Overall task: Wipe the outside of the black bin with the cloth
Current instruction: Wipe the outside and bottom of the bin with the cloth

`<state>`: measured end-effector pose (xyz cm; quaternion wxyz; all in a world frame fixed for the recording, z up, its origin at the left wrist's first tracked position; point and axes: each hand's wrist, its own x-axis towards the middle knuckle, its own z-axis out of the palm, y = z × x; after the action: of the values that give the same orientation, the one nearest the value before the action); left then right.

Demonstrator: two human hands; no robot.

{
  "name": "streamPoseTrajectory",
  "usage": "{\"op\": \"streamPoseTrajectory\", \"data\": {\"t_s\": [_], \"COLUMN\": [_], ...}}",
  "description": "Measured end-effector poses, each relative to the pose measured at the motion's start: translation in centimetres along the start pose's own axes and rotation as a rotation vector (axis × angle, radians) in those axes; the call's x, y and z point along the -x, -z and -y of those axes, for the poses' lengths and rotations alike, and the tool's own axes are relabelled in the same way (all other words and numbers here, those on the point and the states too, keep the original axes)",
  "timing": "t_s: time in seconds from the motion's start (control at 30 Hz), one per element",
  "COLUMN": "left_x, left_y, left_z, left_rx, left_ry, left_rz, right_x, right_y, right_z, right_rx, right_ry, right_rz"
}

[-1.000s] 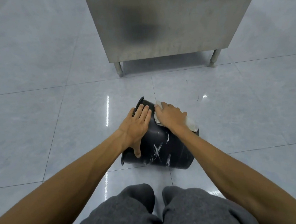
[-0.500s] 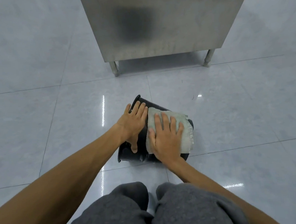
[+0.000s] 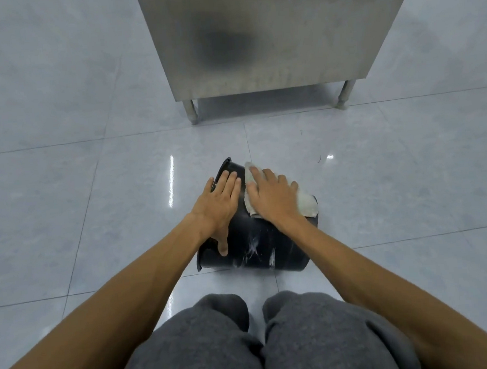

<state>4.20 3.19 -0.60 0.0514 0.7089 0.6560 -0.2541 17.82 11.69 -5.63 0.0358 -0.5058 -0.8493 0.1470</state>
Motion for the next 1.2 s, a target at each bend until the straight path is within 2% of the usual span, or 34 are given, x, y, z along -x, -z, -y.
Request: {"op": "streamPoseTrajectory", "data": {"t_s": [0.1,0.2,0.3,0.4,0.6,0.67,0.73,0.83,0.93,1.03,1.2], "left_x": [-1.1,-1.3,-0.4,0.3,1.1,0.9,0.7,0.5,0.1,0.0,2.0], "left_y": [1.0,1.2,0.3,-0.4,-1.2,-1.1,-1.1,-1.0,-0.4,-0.4,-1.7], "left_z": [-0.1,-0.2,-0.6,-0.9,-1.4,-1.2,-1.0,-0.8,-0.6,-0.7,-1.3], "left_rx": [-0.002,-0.016,-0.048,-0.06,-0.047,-0.038,-0.03,-0.035,-0.034,-0.038,-0.047], "left_ry": [0.022,0.031,0.023,0.027,0.043,0.039,0.036,0.039,0.028,0.027,0.03], "left_rz": [0.038,0.036,0.012,-0.012,-0.038,-0.03,-0.021,-0.011,-0.015,-0.024,-0.066], "right_x": [4.6,7.7,6.7,3.5,-3.5,-3.9,-2.6,2.0,7.3,10.8,7.8], "right_y": [-1.1,-1.9,-1.5,-0.3,1.7,1.4,0.8,-0.4,-2.4,-4.3,-2.7], "right_z": [0.0,0.7,1.4,2.1,1.4,1.1,0.8,0.3,0.4,0.4,2.1], "right_rx": [0.081,0.129,0.132,0.059,-0.202,-0.204,-0.116,0.048,0.081,0.064,0.025], "right_ry": [0.025,-0.018,-0.043,-0.093,-0.158,-0.131,-0.055,0.082,0.119,0.126,0.01], "right_rz": [-0.105,-0.107,-0.08,-0.001,0.309,0.327,0.238,0.019,-0.122,-0.177,-0.128]}}
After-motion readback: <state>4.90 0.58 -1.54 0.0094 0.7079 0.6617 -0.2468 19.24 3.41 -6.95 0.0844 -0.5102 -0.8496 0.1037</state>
